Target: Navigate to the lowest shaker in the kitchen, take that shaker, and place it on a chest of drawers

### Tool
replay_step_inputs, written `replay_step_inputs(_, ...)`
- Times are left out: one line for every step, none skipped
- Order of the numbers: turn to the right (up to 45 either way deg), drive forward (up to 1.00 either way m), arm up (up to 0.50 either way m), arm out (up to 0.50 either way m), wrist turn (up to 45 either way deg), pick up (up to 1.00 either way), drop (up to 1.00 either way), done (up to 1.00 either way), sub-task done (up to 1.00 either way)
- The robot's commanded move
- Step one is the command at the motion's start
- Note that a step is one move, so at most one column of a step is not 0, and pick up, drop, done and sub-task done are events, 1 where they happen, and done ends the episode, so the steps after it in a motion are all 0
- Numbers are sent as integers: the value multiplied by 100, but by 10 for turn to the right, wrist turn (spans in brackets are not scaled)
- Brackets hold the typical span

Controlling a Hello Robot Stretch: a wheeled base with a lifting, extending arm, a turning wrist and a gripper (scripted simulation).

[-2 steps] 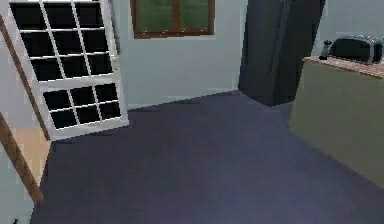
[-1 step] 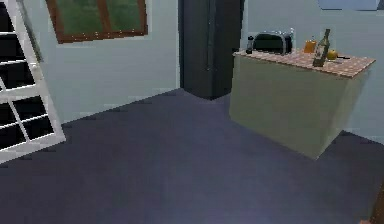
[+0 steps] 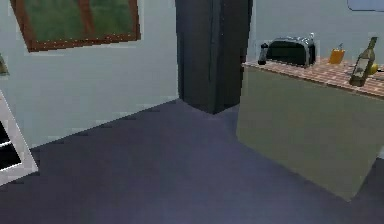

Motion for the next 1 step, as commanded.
replay_step_inputs(390, 0, 0, 0, 0, 0, 0, 0, 0)
